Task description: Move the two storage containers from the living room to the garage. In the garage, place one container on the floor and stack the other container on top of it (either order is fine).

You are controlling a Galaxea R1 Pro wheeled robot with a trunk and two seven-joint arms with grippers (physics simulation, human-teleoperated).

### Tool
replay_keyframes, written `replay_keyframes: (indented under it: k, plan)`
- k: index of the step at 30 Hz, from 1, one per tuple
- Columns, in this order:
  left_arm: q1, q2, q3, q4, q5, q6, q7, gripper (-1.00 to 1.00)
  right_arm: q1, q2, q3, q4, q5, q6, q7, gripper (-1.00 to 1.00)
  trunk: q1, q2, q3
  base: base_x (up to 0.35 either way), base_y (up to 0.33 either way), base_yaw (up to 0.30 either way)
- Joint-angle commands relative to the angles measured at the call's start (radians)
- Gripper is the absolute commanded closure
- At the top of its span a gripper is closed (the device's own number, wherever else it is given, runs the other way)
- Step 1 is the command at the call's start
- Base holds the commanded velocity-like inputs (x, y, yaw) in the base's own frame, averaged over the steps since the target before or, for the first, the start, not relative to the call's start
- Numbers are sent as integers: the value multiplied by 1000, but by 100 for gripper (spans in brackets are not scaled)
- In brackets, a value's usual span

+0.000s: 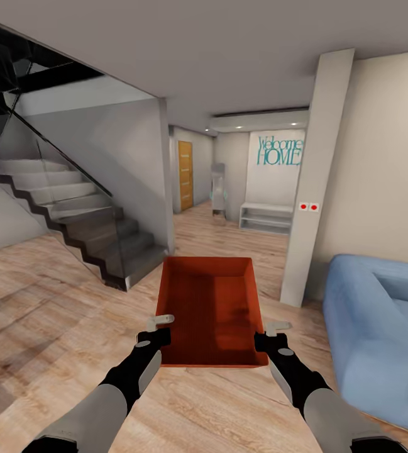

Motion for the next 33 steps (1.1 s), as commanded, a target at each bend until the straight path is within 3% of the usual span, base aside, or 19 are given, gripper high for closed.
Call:
replay_keyframes:
  k: [1, 14, 33]
  plan:
    - [1, 33, 1, 0, 15, 6, 12, 100, -1, 0, -59, -44, -1, -22, -6, 100, 1, -1, 0, 322, 0, -176]
    - [1, 33, 1, -1, 15, 6, 12, 100, -1, 0, -58, -44, -2, -22, -6, 100, 1, -1, 0, 322, 0, -254]
    - [1, 33, 1, -2, 15, 6, 16, 100, -1, -2, -59, -44, -1, -24, -5, 100, 1, -1, 0, 322, 0, -10]
